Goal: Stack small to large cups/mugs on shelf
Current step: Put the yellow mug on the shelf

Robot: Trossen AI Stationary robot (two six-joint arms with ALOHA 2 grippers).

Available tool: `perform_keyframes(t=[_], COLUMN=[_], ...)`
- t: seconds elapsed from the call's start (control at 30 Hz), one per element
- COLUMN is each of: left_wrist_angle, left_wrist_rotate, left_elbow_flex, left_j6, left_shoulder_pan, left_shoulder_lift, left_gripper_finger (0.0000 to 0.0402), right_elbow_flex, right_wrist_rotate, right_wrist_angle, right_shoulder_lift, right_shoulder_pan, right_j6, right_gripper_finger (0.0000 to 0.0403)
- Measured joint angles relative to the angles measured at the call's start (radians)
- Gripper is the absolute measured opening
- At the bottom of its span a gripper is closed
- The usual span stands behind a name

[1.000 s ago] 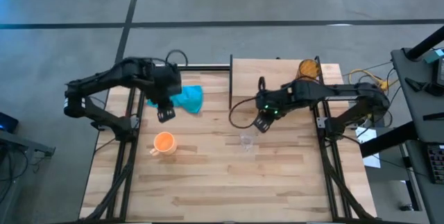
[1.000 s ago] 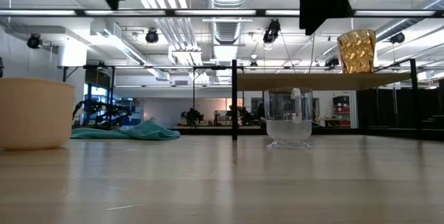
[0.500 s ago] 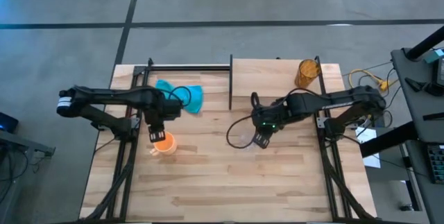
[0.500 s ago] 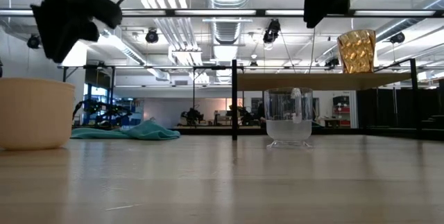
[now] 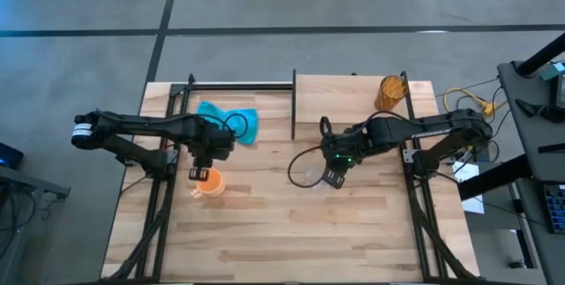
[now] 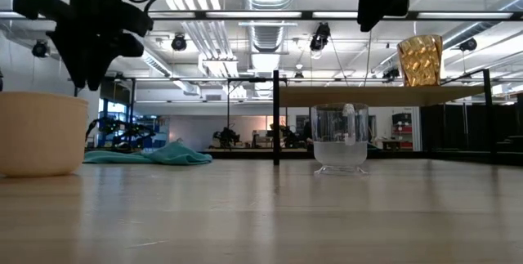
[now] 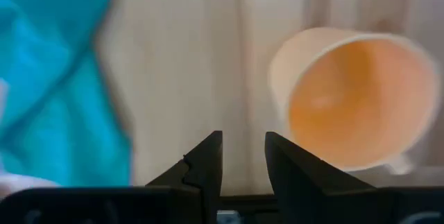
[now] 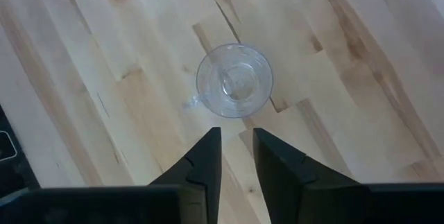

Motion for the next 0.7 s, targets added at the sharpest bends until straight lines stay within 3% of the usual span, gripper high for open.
perform_keyframes(t=[0.47,0.7], left_wrist_angle=[0.097,0.103], left_wrist_rotate=[0.097,0.199], left_elbow_flex=[-0.007,-0.013], left_j6=[0.336,0.412], left_shoulder_pan=[0.0,-0.014], left_shoulder_lift=[0.0,0.008], left_gripper_finger=[0.0095,0.0095], right_elbow_flex=[0.0,0.0], right_wrist_rotate=[0.0,0.0], right_wrist_angle=[0.006,0.013], right_shoulder_lift=[-0.001,-0.001], right_shoulder_pan=[0.0,0.0], right_j6=[0.019,0.019], right_gripper_finger=[0.008,0.0071])
